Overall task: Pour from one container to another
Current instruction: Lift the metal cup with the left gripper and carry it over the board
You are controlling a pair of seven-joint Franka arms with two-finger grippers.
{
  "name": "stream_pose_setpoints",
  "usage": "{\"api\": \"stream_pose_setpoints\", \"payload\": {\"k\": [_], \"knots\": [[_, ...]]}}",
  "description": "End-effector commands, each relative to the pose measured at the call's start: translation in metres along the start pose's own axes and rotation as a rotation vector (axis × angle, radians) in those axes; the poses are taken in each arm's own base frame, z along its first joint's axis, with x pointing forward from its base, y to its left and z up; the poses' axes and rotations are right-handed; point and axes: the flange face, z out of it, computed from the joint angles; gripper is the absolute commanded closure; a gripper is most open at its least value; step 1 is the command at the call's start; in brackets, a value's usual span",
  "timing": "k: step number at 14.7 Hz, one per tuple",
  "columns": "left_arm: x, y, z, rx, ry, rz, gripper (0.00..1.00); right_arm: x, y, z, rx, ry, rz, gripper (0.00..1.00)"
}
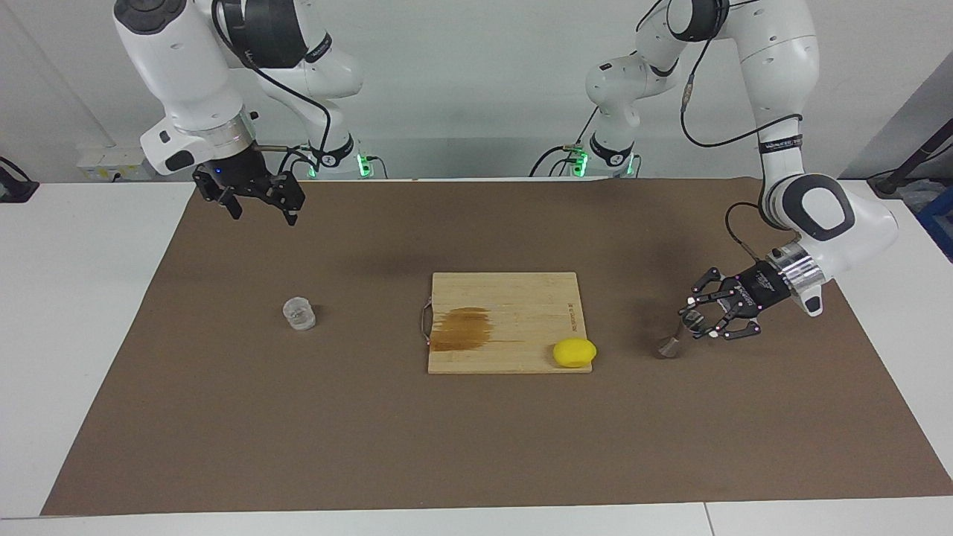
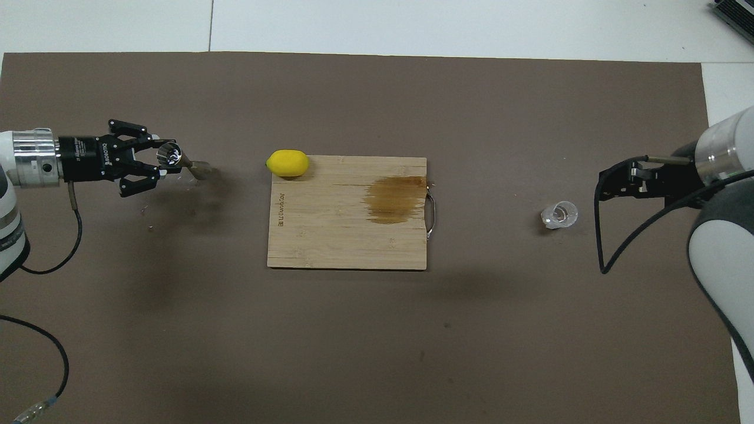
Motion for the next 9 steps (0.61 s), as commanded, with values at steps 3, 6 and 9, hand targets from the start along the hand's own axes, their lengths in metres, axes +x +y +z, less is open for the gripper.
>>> {"api": "stream_pose_setpoints", "payload": {"k": [3,6,9], "knots": [[-0.083,-0.027,0.028,0.045,-0.022,0.062,1.00,-0.003,0.003,-0.003,0.002,0.004,0.003,0.00],[-0.128,-0.045,0.063,0.039,0.006,0.036,1.00,-0.003,0.004,-0.003,0.002,0.004,0.005,0.00],[-0.166,-0.069,0.116,0.051,0.033,-0.006,1.00,-0.003,0.004,-0.003,0.002,0.004,0.005,0.00]]}}
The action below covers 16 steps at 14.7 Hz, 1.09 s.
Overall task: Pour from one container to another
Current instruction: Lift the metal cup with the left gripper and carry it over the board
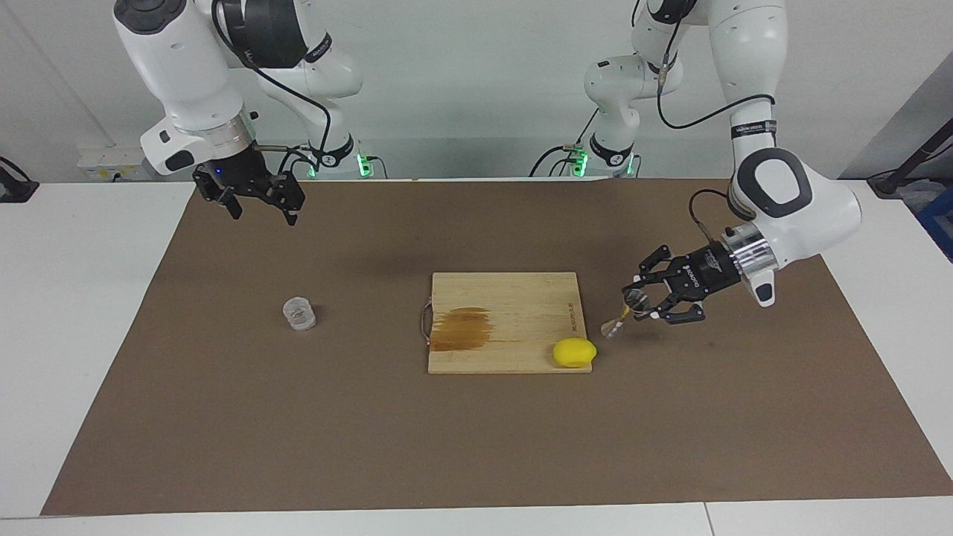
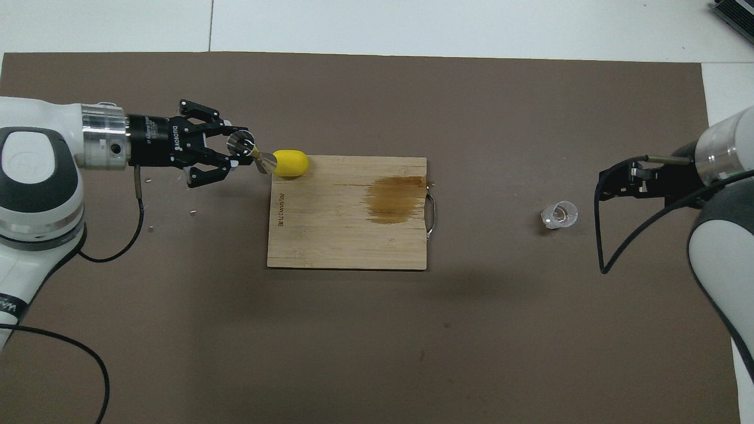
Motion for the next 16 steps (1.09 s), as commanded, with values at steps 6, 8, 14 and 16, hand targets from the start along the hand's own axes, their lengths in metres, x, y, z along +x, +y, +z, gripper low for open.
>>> {"api": "stream_pose_setpoints", "payload": {"k": [6,8,14,16], "knots": [[-0.077,-0.068,0.141,-0.163,0.016,-0.086,1.00,-0.003,0.004,-0.003,0.002,0.004,0.005,0.00],[-0.084,-0.086,0.164,-0.212,-0.001,-0.097,1.00,-0.003,0.004,-0.003,0.002,0.004,0.005,0.00],[-0.083,-0.117,0.208,-0.273,0.005,-0.089,1.00,-0.003,0.004,-0.003,0.002,0.004,0.005,0.00],[-0.075,-0.127,0.217,-0.286,0.008,-0.106,1.00,-0.003,0.004,-0.003,0.002,0.004,0.006,0.00]]}}
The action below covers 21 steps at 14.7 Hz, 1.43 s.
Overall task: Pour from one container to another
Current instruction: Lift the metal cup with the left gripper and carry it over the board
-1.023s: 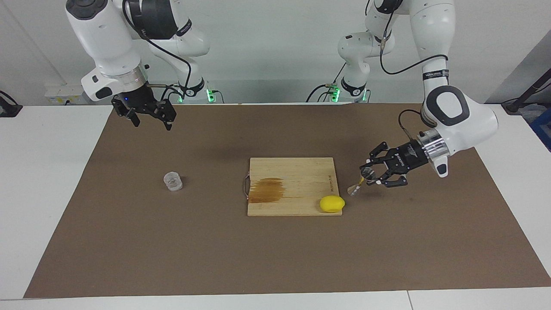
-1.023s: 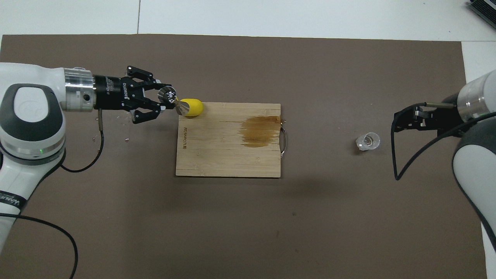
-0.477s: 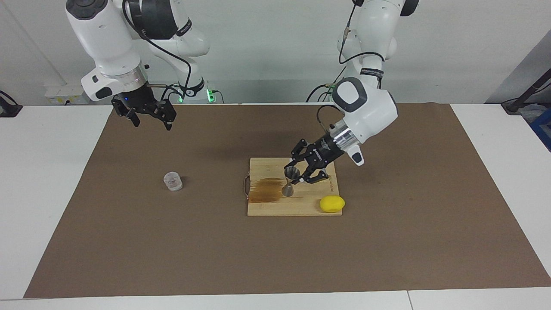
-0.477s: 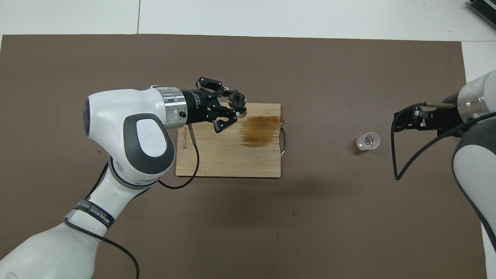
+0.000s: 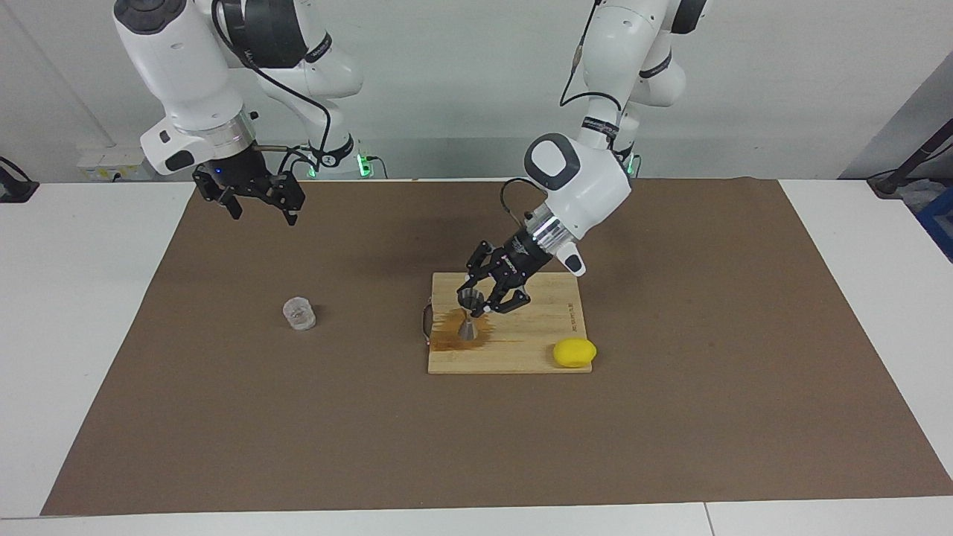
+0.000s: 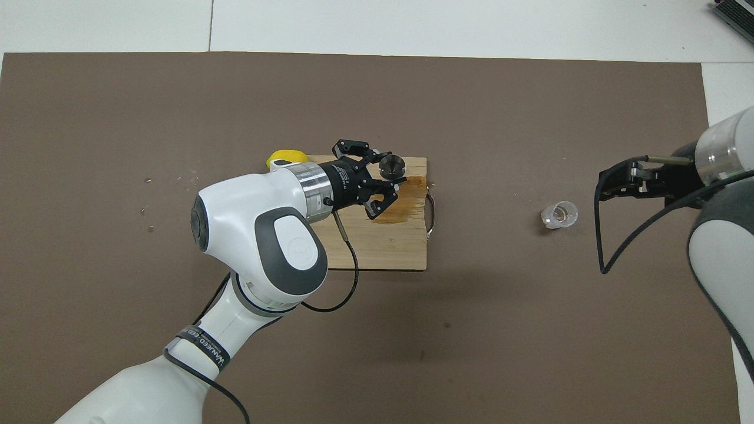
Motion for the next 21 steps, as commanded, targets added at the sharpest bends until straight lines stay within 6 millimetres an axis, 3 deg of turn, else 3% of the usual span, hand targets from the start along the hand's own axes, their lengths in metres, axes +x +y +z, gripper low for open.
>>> {"api": "stream_pose_setpoints", "payload": {"k": [1,8,10,15,18,21], "knots": [[0.014,-0.015,0.003,-0.027,0.004,0.012,1.00,-0.003,0.008,-0.002,0.001,0.000,0.012,0.00],[0.037,-0.024,0.016,-0.047,-0.001,0.022,1.00,-0.002,0.013,-0.002,0.003,-0.001,0.049,0.00],[0.038,-0.030,0.020,-0.042,-0.007,0.032,1.00,0.001,0.016,0.000,0.005,-0.002,0.168,0.01],[0.039,-0.033,0.022,-0.041,-0.005,0.043,1.00,0.015,0.045,0.018,0.088,-0.069,0.546,0.00],[0.039,-0.033,0.021,-0.052,-0.001,0.046,0.98,0.024,0.052,0.032,0.104,-0.094,0.719,0.00],[0.037,-0.038,0.023,-0.057,0.004,0.055,0.95,0.041,0.078,0.060,0.216,-0.222,0.934,0.00]]}}
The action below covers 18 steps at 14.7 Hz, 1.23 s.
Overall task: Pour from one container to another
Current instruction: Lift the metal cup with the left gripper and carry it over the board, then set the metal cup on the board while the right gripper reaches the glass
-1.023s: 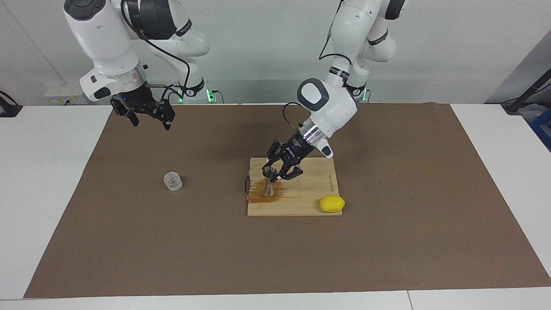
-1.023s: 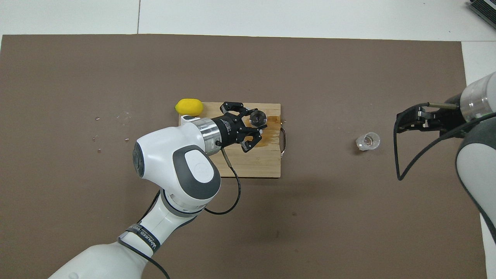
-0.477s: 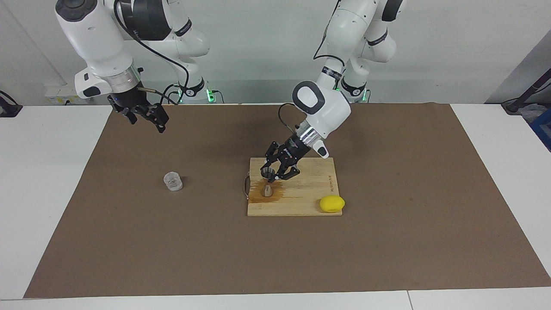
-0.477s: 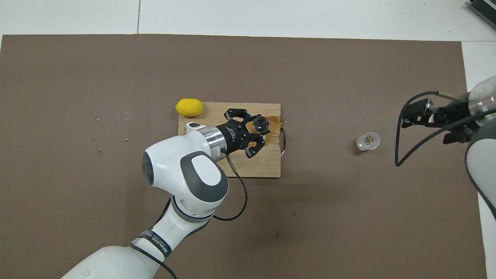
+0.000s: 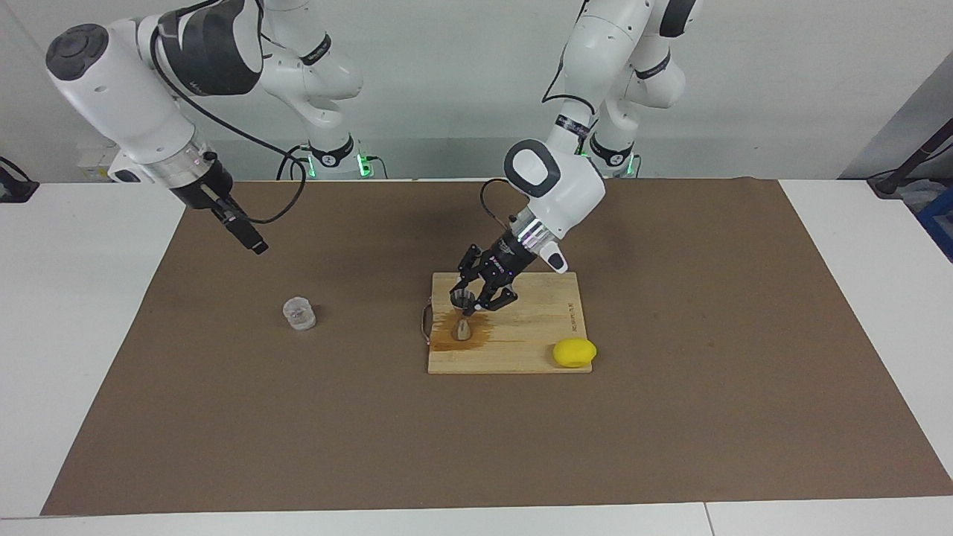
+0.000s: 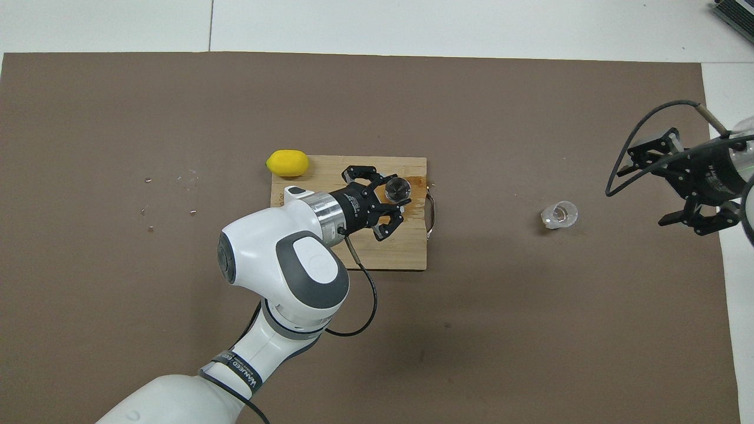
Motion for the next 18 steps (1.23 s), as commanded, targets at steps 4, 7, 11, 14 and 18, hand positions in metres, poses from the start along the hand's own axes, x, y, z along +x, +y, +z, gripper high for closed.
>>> {"api": "stream_pose_setpoints", "payload": {"k": [4,7,11,14,18], "knots": [[0.001,-0.012,0.004,-0.024,0.014,0.014,0.00,0.064,0.007,0.053,0.074,-0.187,0.340,0.00],[0.000,-0.011,0.004,-0.024,0.011,0.010,0.00,0.096,0.024,0.087,0.123,-0.291,0.452,0.00],[-0.010,-0.016,0.000,-0.007,-0.007,0.024,0.00,0.115,0.042,0.130,0.147,-0.383,0.526,0.00],[-0.033,-0.020,-0.015,0.043,-0.063,0.034,0.00,0.120,0.051,0.155,0.162,-0.399,0.541,0.00],[-0.039,0.009,-0.041,0.136,-0.106,0.071,0.00,0.143,0.073,0.198,0.199,-0.500,0.553,0.00]]}}
